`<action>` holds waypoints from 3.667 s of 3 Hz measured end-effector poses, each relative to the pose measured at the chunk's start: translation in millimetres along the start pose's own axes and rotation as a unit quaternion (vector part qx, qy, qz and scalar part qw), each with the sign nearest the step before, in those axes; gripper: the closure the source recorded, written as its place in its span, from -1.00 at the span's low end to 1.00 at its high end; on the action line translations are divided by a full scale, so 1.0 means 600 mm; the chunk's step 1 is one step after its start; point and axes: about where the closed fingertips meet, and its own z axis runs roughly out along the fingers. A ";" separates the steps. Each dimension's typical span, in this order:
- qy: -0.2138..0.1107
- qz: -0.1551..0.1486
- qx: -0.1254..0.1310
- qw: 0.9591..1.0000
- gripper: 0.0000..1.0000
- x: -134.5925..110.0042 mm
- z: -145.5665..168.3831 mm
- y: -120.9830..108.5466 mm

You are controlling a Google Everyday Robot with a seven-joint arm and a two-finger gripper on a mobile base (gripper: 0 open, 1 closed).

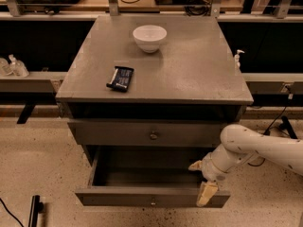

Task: Open middle drawer

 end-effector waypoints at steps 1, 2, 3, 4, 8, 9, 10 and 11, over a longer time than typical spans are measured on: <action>0.031 0.020 0.044 0.998 -0.18 -0.001 0.007 -0.053; 0.053 0.036 0.092 0.994 0.28 -0.009 0.024 -0.117; 0.064 0.051 0.120 0.989 0.75 -0.013 0.054 -0.157; 0.061 0.090 0.114 0.988 1.00 -0.001 0.137 -0.139; 0.049 0.066 0.058 0.995 1.00 0.001 0.158 -0.106; 0.042 0.057 0.019 0.997 1.00 -0.011 0.159 -0.060; 0.035 0.055 0.009 0.998 1.00 -0.016 0.161 -0.049; 0.009 0.040 -0.019 0.999 1.00 -0.029 0.153 -0.024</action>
Offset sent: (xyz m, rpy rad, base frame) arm 0.1165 0.0264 -0.0283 -0.1716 -0.2458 -0.2157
